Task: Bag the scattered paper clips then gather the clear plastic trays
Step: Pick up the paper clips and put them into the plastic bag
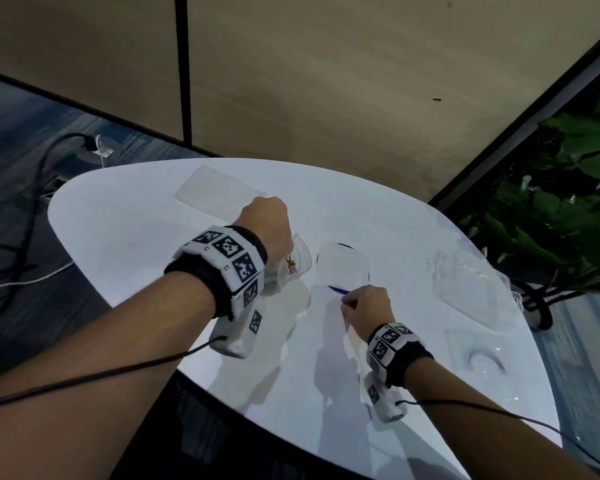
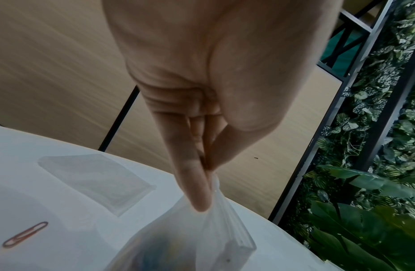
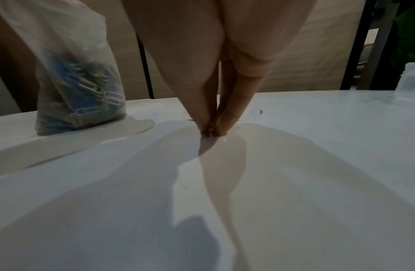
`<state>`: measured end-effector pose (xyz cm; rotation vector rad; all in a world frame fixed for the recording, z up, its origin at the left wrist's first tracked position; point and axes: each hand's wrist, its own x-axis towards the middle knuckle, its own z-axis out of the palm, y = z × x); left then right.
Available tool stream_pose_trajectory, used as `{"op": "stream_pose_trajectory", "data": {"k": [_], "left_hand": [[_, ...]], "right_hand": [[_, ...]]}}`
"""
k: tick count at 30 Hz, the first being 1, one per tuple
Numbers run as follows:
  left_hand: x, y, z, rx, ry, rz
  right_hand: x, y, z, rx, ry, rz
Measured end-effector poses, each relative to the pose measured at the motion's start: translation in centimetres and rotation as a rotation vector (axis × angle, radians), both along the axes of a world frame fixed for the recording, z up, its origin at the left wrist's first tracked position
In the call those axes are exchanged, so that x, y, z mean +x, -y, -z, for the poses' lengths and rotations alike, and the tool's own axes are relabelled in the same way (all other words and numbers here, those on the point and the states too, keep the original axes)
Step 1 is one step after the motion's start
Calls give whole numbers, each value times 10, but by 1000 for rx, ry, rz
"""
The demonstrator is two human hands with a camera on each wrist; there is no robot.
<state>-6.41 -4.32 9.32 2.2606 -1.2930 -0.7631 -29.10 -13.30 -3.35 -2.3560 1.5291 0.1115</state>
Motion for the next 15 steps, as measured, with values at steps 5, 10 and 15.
{"op": "stream_pose_trajectory", "data": {"k": [5,10,15], "left_hand": [[1,-3,1,-37,-16,-2],[3,-5,2,-68,-25,-6],[4,2,5,-53,-65,5]], "right_hand": [[7,9,-4,121,38,165],[14,15,-8,94,-70,7],[37,15,-52,224,529,145]]}}
